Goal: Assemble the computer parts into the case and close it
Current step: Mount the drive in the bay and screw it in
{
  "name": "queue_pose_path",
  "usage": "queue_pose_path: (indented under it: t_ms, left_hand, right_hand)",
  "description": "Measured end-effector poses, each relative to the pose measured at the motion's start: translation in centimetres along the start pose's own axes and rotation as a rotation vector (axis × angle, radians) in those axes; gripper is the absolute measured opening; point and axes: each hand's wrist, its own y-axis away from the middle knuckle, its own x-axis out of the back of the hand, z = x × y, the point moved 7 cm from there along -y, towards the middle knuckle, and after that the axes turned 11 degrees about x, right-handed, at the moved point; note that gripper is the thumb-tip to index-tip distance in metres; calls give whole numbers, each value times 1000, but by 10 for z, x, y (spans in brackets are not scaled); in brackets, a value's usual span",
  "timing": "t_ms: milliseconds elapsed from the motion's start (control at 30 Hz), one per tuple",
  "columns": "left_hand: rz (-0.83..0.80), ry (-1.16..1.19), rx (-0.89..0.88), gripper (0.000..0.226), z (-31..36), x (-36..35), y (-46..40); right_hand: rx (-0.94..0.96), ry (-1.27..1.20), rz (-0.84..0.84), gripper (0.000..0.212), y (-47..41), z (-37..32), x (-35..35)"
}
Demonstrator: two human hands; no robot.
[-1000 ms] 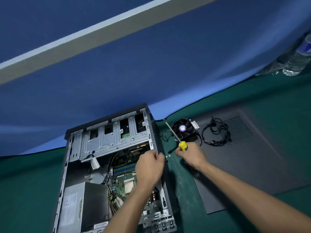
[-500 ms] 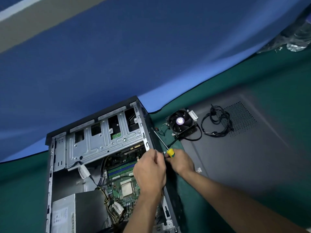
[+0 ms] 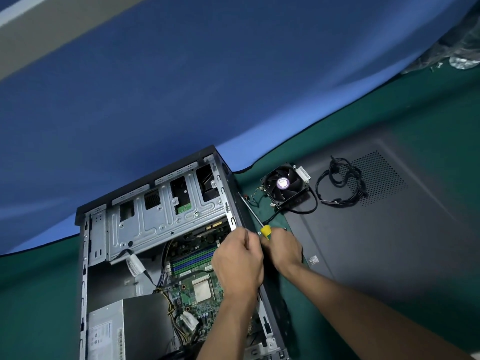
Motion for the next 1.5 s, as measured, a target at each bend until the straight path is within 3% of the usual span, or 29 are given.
queue_pose_path:
  t_ms: [300,567,767,967,1233,1400,1500]
  left_hand:
    - [-10,16,42,54,-3,0,0]
    - [-98,-176,188,42,1,7,-2]
    - [-480,468,511,54,29,19,-15]
    - [-570,575,592,31,44,56,-15]
    - [-470,784,622,21,43,88,-20]
    - [-362,1301,716,22,41,117,-37]
    - [-303,1466,756,27,35,130,-47]
  right_hand:
    - [-63,-269,4,31,11,7,5]
    - [106,-510,89,27,27,-29,78]
    - [313,-606,139,25,43,-82,118]
    - [478,-525,188,16,58,-117,135]
    - [577,-469,191,19,72,-140,147]
    - [704,-194,186,21,77,-156,164]
    - [857,45,182,28,85,-167,170]
